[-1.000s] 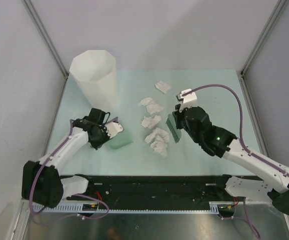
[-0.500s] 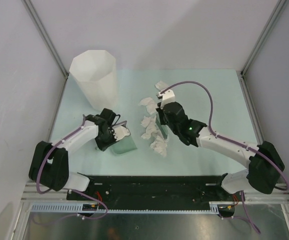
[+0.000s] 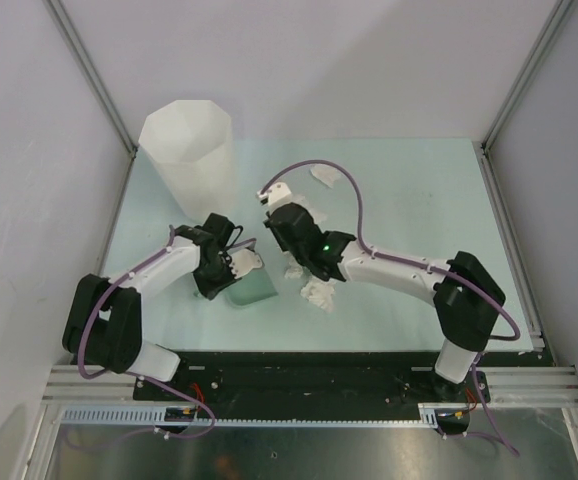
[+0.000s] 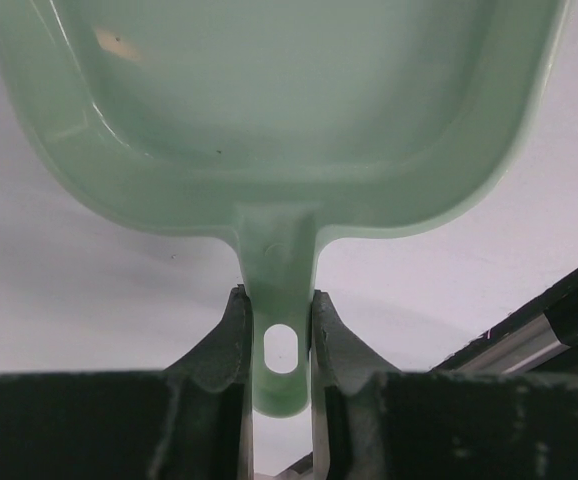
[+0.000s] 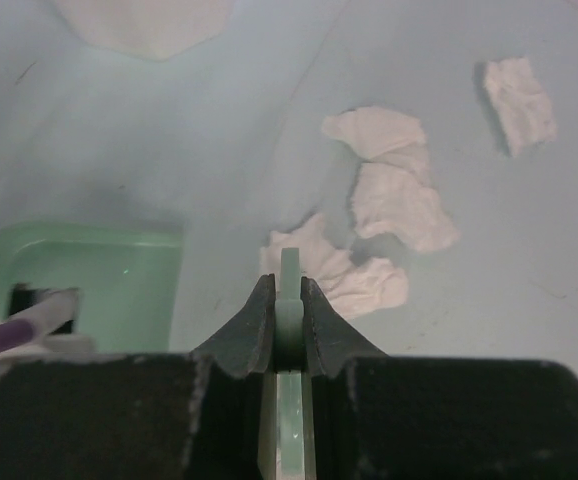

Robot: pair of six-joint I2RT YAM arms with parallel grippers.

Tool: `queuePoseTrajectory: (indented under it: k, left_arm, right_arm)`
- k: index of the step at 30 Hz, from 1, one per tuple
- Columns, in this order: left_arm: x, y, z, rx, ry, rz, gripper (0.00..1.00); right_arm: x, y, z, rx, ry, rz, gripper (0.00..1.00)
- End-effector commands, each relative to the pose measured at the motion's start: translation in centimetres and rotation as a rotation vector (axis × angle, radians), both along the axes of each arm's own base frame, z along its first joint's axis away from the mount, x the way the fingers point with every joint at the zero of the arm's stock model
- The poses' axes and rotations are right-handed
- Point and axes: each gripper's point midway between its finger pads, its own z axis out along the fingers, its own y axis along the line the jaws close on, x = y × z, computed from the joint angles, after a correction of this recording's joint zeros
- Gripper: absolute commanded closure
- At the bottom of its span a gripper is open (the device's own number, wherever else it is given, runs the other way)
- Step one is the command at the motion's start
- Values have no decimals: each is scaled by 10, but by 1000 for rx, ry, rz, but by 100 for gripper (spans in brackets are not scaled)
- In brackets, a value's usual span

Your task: Sweep away the paper scraps from the table

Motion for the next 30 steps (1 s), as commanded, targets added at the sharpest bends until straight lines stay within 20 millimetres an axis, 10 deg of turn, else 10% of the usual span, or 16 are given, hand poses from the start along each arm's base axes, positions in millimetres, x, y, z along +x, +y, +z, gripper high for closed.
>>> queuePoseTrajectory:
  k: [1, 7, 15, 30]
  left_arm:
    - [6, -12, 4, -50, -7, -37, 100]
    - [7, -13, 7, -60, -18, -40, 100]
    - [6, -6, 13, -65, -53, -47, 100]
    - [13, -27, 24, -313, -25, 71, 100]
  right_arm:
    - [-23, 39, 30, 143, 35, 53, 100]
    - [-53, 76, 60, 361, 142, 227, 100]
    - [-48, 14, 112, 327, 12, 61, 100]
    - [9, 10, 19, 180, 92, -5, 100]
